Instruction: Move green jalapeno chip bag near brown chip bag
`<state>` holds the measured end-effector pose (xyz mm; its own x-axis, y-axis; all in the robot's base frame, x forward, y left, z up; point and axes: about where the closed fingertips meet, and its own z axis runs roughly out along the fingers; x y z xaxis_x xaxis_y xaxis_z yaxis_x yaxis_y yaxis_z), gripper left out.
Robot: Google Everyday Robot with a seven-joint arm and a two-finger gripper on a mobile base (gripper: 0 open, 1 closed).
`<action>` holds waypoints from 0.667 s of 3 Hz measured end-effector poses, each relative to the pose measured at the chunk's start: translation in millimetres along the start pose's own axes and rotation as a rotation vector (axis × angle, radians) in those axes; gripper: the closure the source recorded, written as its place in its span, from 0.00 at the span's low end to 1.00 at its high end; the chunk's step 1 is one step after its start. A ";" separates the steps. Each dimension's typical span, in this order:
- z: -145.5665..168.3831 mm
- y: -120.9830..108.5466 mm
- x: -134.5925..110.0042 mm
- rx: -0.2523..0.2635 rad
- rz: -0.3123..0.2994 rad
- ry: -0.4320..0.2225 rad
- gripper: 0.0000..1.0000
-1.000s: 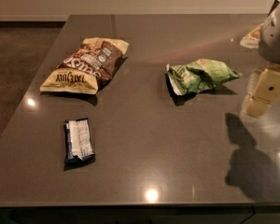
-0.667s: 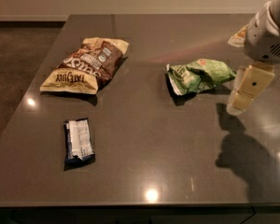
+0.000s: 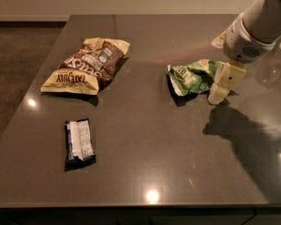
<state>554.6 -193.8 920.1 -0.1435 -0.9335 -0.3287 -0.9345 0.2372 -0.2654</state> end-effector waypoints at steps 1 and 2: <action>23.0 -19.6 -5.5 -0.014 -0.012 -0.019 0.00; 45.1 -31.3 -8.9 -0.039 -0.030 -0.021 0.00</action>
Offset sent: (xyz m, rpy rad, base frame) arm 0.0689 0.0197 -0.0485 0.0106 0.0476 0.0773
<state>599.8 -180.8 890.5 -0.1094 -0.9341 -0.3399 -0.9504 0.1984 -0.2395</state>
